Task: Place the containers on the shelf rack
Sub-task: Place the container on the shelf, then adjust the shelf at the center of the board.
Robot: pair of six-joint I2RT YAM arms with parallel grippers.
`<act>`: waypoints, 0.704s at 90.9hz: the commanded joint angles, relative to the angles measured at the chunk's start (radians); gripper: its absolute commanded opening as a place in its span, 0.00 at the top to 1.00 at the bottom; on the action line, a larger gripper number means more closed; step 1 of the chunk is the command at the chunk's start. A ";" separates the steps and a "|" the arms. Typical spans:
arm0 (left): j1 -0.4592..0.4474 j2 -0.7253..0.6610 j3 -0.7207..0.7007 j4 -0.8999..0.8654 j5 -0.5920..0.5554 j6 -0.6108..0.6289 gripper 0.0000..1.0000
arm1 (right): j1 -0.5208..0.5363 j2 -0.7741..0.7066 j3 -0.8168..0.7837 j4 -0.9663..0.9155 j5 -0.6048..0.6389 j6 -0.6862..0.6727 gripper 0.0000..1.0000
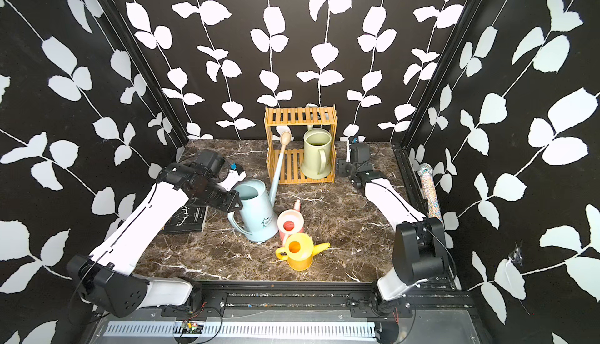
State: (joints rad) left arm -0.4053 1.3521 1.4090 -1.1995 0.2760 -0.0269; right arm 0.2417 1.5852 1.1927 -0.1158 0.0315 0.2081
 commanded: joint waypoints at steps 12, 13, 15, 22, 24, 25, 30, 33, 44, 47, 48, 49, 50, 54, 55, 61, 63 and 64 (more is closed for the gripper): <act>-0.006 0.010 0.049 0.029 0.020 -0.027 1.00 | 0.010 0.088 0.085 0.009 -0.055 -0.004 0.30; -0.006 0.012 0.050 0.029 0.020 -0.029 1.00 | 0.009 0.093 0.090 0.010 -0.057 -0.005 0.30; -0.006 0.014 0.051 0.031 0.020 -0.032 1.00 | 0.009 0.101 0.097 0.012 -0.062 -0.005 0.30; -0.005 0.024 0.056 0.040 0.019 -0.045 1.00 | 0.009 0.136 0.112 0.013 -0.071 -0.012 0.32; -0.005 0.027 0.060 0.042 0.017 -0.047 1.00 | 0.009 0.147 0.142 0.013 -0.074 -0.015 0.33; -0.006 0.029 0.060 0.043 0.017 -0.049 1.00 | 0.009 0.155 0.151 0.011 -0.075 -0.017 0.34; -0.005 0.038 0.067 0.048 0.016 -0.055 1.00 | 0.009 0.184 0.179 0.009 -0.077 -0.026 0.36; -0.005 0.044 0.074 0.049 0.013 -0.058 1.00 | 0.010 0.202 0.194 0.008 -0.077 -0.030 0.37; -0.005 0.064 0.100 0.058 0.003 -0.068 1.00 | 0.009 0.254 0.242 0.010 -0.088 -0.031 0.47; -0.006 0.069 0.105 0.062 0.002 -0.070 1.00 | 0.010 0.264 0.248 0.011 -0.093 -0.027 0.51; -0.008 0.071 0.107 0.063 0.001 -0.071 1.00 | 0.009 0.268 0.251 0.012 -0.095 -0.026 0.52; -0.008 0.073 0.108 0.065 0.001 -0.073 1.00 | 0.009 0.269 0.252 0.013 -0.097 -0.024 0.53; -0.008 0.075 0.110 0.065 0.000 -0.074 1.00 | 0.009 0.272 0.254 0.014 -0.098 -0.022 0.54; -0.012 0.083 0.116 0.071 -0.001 -0.078 1.00 | 0.011 0.280 0.257 0.020 -0.101 -0.015 0.59; -0.014 0.085 0.117 0.073 -0.001 -0.078 1.00 | 0.011 0.282 0.256 0.022 -0.102 -0.013 0.60; -0.027 0.097 0.129 0.082 -0.006 -0.080 1.00 | 0.011 0.287 0.257 0.024 -0.105 -0.002 0.68; -0.031 0.100 0.134 0.085 -0.010 -0.081 1.00 | 0.010 0.288 0.256 0.024 -0.106 0.001 0.71; -0.032 0.102 0.137 0.086 -0.013 -0.082 1.00 | 0.010 0.286 0.256 0.024 -0.107 0.001 0.72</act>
State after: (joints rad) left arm -0.4171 1.4544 1.4940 -1.1587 0.2649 -0.0944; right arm 0.2489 1.8645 1.4261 -0.1192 -0.0605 0.1940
